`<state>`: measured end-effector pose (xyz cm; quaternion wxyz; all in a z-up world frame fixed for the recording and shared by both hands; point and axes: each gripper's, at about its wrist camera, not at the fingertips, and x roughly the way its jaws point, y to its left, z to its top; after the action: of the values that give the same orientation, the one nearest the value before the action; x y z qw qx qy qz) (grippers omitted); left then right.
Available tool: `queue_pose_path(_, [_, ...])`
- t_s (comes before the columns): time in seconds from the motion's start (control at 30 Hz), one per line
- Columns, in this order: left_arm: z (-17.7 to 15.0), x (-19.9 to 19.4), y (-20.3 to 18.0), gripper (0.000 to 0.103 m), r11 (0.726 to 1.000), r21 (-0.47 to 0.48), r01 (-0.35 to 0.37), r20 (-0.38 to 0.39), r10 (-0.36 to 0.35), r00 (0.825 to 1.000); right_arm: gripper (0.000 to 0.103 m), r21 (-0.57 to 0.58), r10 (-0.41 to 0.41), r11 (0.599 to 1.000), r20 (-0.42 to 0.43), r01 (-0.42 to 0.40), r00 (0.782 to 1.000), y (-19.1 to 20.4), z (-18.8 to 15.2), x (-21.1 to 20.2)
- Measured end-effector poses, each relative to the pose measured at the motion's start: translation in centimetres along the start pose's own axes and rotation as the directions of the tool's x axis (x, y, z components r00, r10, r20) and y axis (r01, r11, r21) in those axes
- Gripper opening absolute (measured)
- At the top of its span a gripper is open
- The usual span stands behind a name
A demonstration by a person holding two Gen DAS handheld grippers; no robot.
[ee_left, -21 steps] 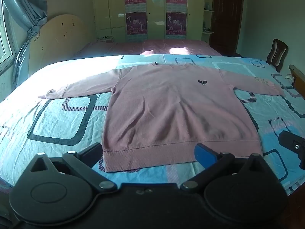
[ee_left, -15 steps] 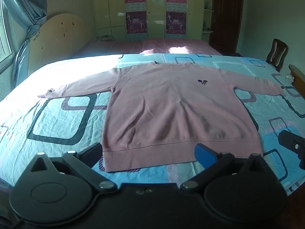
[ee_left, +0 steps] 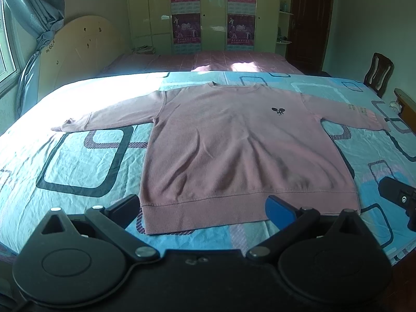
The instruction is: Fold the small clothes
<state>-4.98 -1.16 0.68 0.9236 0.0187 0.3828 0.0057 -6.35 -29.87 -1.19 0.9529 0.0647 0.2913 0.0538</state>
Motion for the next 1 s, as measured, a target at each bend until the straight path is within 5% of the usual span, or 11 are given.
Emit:
queue_pose_path(0.8, [0.4, 1.0, 0.7, 0.103, 1.000, -0.012, -0.001, -0.011, 0.001, 1.000, 0.103, -0.059, -0.027, 0.998, 0.055, 0.030, 0.998, 0.8, 0.2, 0.7])
queue_pose_path(1.0, [0.7, 1.5, 0.8, 0.103, 1.000, -0.015, -0.008, -0.016, 0.008, 1.000, 0.103, -0.056, -0.033, 0.998, 0.009, 0.033, 0.999, 0.7, 0.5, 1.5])
